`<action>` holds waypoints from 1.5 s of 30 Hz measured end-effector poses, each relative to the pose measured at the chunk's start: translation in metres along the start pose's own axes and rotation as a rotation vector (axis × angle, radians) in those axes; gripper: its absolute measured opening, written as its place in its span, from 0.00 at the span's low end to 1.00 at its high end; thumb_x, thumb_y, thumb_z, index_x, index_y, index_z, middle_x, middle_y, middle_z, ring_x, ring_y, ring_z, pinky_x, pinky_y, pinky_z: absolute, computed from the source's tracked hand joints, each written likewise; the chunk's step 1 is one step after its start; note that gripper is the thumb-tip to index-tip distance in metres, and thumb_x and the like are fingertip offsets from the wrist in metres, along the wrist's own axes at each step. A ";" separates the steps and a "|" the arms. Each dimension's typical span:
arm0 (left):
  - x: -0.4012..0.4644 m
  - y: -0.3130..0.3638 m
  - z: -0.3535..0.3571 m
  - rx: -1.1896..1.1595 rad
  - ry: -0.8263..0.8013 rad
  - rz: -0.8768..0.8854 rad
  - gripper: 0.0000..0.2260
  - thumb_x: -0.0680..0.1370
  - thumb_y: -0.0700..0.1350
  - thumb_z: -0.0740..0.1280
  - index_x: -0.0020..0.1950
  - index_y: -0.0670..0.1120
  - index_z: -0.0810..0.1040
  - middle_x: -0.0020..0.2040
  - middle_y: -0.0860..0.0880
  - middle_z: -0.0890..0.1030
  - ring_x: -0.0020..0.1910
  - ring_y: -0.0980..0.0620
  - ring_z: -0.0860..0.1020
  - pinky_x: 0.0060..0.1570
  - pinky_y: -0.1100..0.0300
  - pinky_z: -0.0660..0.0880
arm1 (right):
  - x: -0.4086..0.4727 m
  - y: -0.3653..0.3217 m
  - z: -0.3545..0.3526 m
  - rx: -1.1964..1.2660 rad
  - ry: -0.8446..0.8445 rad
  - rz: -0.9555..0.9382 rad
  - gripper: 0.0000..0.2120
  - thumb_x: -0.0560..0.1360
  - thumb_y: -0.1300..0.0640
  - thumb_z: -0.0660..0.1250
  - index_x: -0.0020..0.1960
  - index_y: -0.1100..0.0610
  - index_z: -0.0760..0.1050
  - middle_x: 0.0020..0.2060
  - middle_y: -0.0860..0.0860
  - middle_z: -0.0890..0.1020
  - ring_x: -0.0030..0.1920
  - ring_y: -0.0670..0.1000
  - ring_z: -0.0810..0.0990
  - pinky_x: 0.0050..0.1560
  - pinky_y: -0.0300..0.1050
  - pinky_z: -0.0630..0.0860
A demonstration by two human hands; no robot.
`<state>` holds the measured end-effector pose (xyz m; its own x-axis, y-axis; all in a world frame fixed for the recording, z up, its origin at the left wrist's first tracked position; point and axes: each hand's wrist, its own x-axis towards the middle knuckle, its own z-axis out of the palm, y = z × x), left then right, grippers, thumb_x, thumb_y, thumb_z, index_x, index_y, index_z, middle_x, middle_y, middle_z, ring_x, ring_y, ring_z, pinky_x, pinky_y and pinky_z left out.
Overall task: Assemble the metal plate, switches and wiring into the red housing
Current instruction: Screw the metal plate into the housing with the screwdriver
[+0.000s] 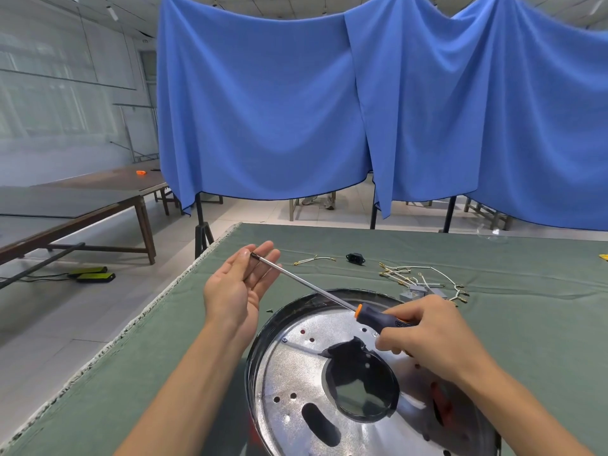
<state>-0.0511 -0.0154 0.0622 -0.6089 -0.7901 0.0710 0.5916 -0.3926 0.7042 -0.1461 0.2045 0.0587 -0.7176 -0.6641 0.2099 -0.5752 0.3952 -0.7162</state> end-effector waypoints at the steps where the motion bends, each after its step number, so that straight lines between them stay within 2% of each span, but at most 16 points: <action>1: 0.000 0.000 0.000 -0.003 -0.005 0.004 0.07 0.82 0.38 0.57 0.50 0.39 0.74 0.42 0.43 0.85 0.42 0.47 0.85 0.35 0.58 0.81 | 0.000 -0.001 -0.001 0.008 -0.008 0.009 0.03 0.53 0.50 0.68 0.26 0.48 0.79 0.18 0.45 0.71 0.22 0.43 0.66 0.28 0.38 0.62; 4: -0.001 -0.003 0.001 0.018 -0.005 0.015 0.07 0.82 0.39 0.58 0.49 0.40 0.74 0.42 0.45 0.86 0.41 0.48 0.85 0.35 0.57 0.81 | 0.001 -0.002 -0.002 0.033 -0.032 0.024 0.02 0.53 0.50 0.68 0.23 0.48 0.78 0.19 0.45 0.73 0.22 0.42 0.66 0.28 0.39 0.62; 9: -0.003 -0.004 0.002 0.107 0.016 0.051 0.07 0.82 0.39 0.58 0.49 0.41 0.75 0.41 0.47 0.86 0.40 0.49 0.85 0.33 0.57 0.81 | 0.003 0.000 -0.002 0.105 -0.131 0.066 0.07 0.61 0.58 0.74 0.29 0.60 0.80 0.22 0.51 0.76 0.25 0.47 0.69 0.30 0.38 0.64; 15: -0.010 0.001 0.010 0.092 0.030 0.001 0.07 0.82 0.40 0.58 0.50 0.39 0.75 0.42 0.44 0.85 0.40 0.47 0.85 0.32 0.57 0.80 | 0.006 0.000 -0.001 0.191 -0.160 0.073 0.14 0.55 0.52 0.70 0.32 0.63 0.81 0.24 0.56 0.75 0.26 0.50 0.69 0.28 0.38 0.63; 20: -0.028 -0.010 0.025 0.256 -0.125 -0.116 0.08 0.81 0.40 0.60 0.49 0.37 0.76 0.41 0.41 0.85 0.38 0.46 0.85 0.32 0.58 0.81 | 0.000 -0.001 -0.002 0.249 -0.184 0.059 0.16 0.58 0.52 0.71 0.38 0.64 0.82 0.26 0.57 0.76 0.29 0.51 0.68 0.33 0.44 0.63; 23: -0.034 -0.013 0.032 0.292 -0.149 -0.160 0.11 0.81 0.41 0.60 0.44 0.37 0.76 0.37 0.42 0.85 0.35 0.47 0.84 0.29 0.60 0.80 | 0.009 -0.010 -0.003 0.297 -0.244 0.088 0.11 0.65 0.52 0.71 0.42 0.59 0.82 0.29 0.57 0.82 0.28 0.52 0.72 0.31 0.42 0.69; 25: -0.032 -0.009 0.033 0.264 -0.110 -0.177 0.11 0.81 0.40 0.59 0.43 0.36 0.75 0.35 0.42 0.84 0.33 0.48 0.84 0.29 0.61 0.80 | 0.016 -0.014 -0.007 0.429 -0.396 0.206 0.11 0.76 0.54 0.62 0.45 0.59 0.80 0.31 0.59 0.83 0.26 0.54 0.75 0.29 0.43 0.74; 26: -0.031 -0.007 0.033 0.238 -0.085 -0.200 0.11 0.82 0.40 0.59 0.43 0.36 0.75 0.34 0.41 0.84 0.32 0.48 0.84 0.28 0.62 0.79 | 0.016 -0.013 -0.010 0.584 -0.427 0.225 0.16 0.77 0.54 0.57 0.47 0.61 0.80 0.34 0.62 0.83 0.25 0.56 0.77 0.27 0.44 0.76; 29: -0.031 -0.002 0.034 0.111 -0.012 -0.309 0.10 0.82 0.39 0.58 0.45 0.35 0.73 0.33 0.40 0.84 0.31 0.48 0.83 0.26 0.62 0.79 | 0.007 0.000 -0.016 0.962 -0.322 0.060 0.23 0.71 0.51 0.54 0.52 0.61 0.83 0.47 0.67 0.83 0.32 0.59 0.81 0.29 0.45 0.77; 32: -0.036 -0.001 0.042 -0.011 0.020 -0.399 0.10 0.82 0.38 0.57 0.45 0.34 0.72 0.32 0.39 0.83 0.30 0.46 0.83 0.27 0.60 0.80 | 0.003 0.004 -0.014 1.026 -0.227 -0.028 0.14 0.69 0.59 0.62 0.49 0.56 0.84 0.49 0.61 0.84 0.32 0.56 0.82 0.30 0.43 0.77; 34: -0.039 -0.002 0.051 -0.066 0.044 -0.430 0.10 0.82 0.38 0.56 0.45 0.34 0.71 0.30 0.38 0.82 0.28 0.46 0.82 0.28 0.59 0.80 | 0.003 -0.002 -0.014 1.022 -0.194 -0.071 0.14 0.68 0.65 0.68 0.52 0.56 0.83 0.51 0.57 0.84 0.33 0.53 0.83 0.31 0.41 0.77; 35: -0.042 -0.003 0.056 -0.078 0.042 -0.443 0.11 0.83 0.38 0.56 0.45 0.34 0.71 0.30 0.39 0.82 0.26 0.46 0.82 0.28 0.58 0.80 | 0.001 -0.006 -0.014 1.015 -0.171 -0.094 0.15 0.69 0.65 0.70 0.55 0.55 0.81 0.50 0.54 0.84 0.34 0.52 0.82 0.32 0.41 0.77; 37: -0.048 -0.008 0.065 -0.055 0.009 -0.463 0.10 0.83 0.39 0.56 0.46 0.34 0.71 0.29 0.39 0.82 0.26 0.47 0.82 0.27 0.59 0.80 | -0.003 -0.016 -0.014 0.977 -0.063 -0.113 0.18 0.68 0.57 0.73 0.57 0.53 0.80 0.39 0.52 0.83 0.33 0.51 0.80 0.31 0.41 0.75; 40: -0.056 -0.014 0.072 0.039 -0.057 -0.469 0.09 0.82 0.39 0.58 0.51 0.33 0.73 0.32 0.38 0.83 0.28 0.47 0.83 0.25 0.60 0.79 | -0.008 -0.030 -0.016 0.844 0.165 -0.117 0.17 0.64 0.47 0.73 0.51 0.51 0.82 0.28 0.51 0.76 0.25 0.50 0.75 0.27 0.39 0.71; 43: -0.056 -0.014 0.073 0.219 -0.163 -0.472 0.15 0.82 0.44 0.58 0.51 0.31 0.75 0.36 0.38 0.84 0.31 0.45 0.84 0.25 0.59 0.78 | -0.014 -0.032 -0.019 0.863 0.319 -0.125 0.08 0.69 0.52 0.73 0.46 0.55 0.83 0.27 0.53 0.77 0.23 0.52 0.77 0.25 0.39 0.72; 45: -0.055 -0.016 0.071 0.493 -0.209 -0.371 0.18 0.82 0.48 0.57 0.48 0.34 0.77 0.35 0.41 0.84 0.29 0.47 0.83 0.22 0.60 0.76 | -0.018 -0.028 -0.021 0.875 0.416 -0.134 0.05 0.72 0.56 0.72 0.46 0.55 0.83 0.26 0.53 0.78 0.26 0.52 0.79 0.27 0.38 0.75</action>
<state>-0.0650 0.0675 0.0970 -0.8454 -0.5160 -0.1379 0.0411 -0.3202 0.9464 -0.1250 0.2189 0.0892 -0.8454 -0.3257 0.4234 -0.2884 -0.3890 -0.8749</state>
